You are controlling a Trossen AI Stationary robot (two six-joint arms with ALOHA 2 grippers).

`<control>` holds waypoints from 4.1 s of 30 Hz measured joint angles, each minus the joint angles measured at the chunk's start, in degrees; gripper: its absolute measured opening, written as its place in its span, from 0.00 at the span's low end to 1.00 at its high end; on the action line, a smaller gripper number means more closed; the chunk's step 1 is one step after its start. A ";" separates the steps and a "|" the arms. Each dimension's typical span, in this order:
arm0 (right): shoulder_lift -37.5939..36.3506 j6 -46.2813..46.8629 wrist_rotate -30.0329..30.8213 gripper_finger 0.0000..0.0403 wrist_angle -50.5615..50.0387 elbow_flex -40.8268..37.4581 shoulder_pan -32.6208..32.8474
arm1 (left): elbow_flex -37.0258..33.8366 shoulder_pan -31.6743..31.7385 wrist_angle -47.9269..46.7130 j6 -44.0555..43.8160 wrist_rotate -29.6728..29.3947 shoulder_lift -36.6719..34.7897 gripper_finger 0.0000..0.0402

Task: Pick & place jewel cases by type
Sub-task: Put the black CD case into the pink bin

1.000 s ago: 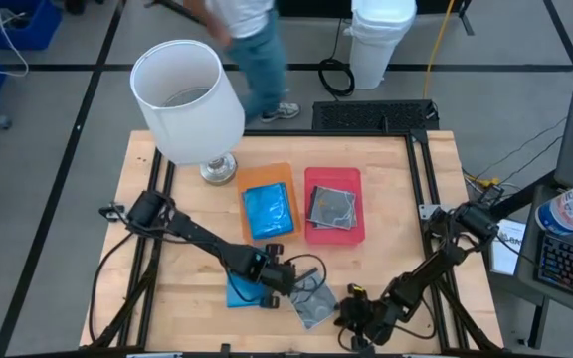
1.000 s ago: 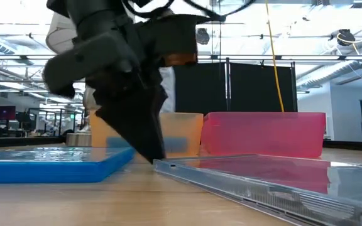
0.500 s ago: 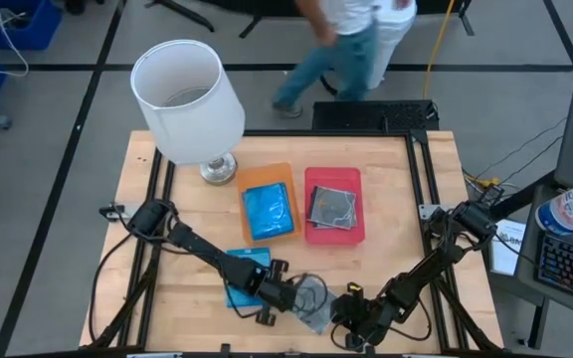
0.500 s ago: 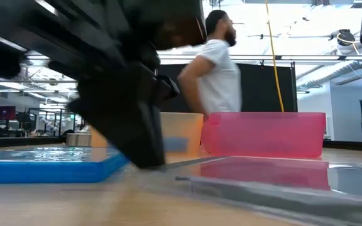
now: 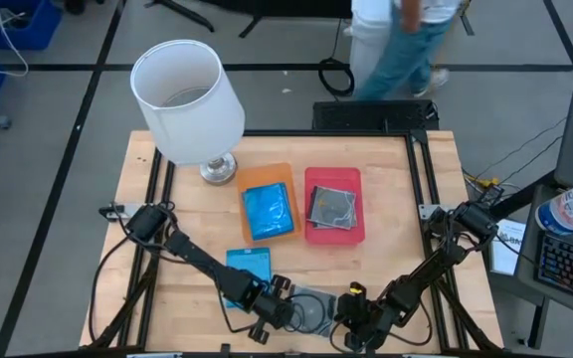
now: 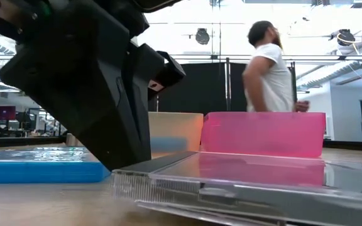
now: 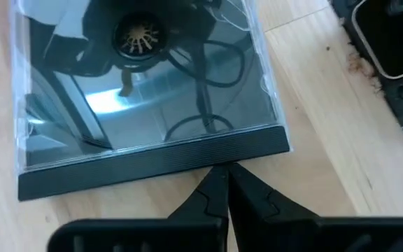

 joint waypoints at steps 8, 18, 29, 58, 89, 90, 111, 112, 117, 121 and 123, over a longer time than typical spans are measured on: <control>-0.14 0.34 0.15 0.00 0.92 -0.04 0.80 | 0.00 0.73 0.55 2.60 -1.11 0.40 0.02; -0.16 -3.96 1.47 0.00 9.24 -0.09 2.97 | 0.00 0.54 4.94 8.59 -1.79 1.40 0.02; -0.11 -5.10 4.37 0.00 9.44 -0.11 3.48 | 0.00 0.30 4.65 16.69 -8.89 1.40 0.21; -0.04 -7.37 6.14 0.00 12.24 -0.09 4.55 | 0.10 -4.13 18.23 37.71 -33.23 4.31 0.37; 0.00 -8.18 7.06 0.00 13.41 -0.09 4.57 | 0.31 -7.75 27.91 56.30 -37.57 4.33 0.45; 0.00 -8.18 7.06 0.00 13.40 -0.09 4.57 | 0.28 -7.86 27.91 56.64 -37.71 4.33 0.45; -0.07 -7.99 7.67 0.00 13.33 -0.09 4.39 | 0.11 -10.77 31.99 62.68 -42.55 4.55 0.45; -0.07 -7.97 7.67 0.00 13.33 -0.09 4.39 | 0.11 -10.71 32.33 62.66 -42.70 4.55 0.45; -0.07 -7.61 7.86 0.00 13.35 -0.09 4.37 | 0.11 -10.63 33.54 63.06 -43.84 4.55 0.45; -0.07 -7.64 7.86 0.00 13.41 -0.09 4.35 | 0.09 -10.60 33.65 63.09 -46.50 4.58 0.45; -0.07 -7.72 7.86 0.00 13.43 -0.09 4.33 | 0.09 -10.56 33.68 63.14 -47.03 4.59 0.45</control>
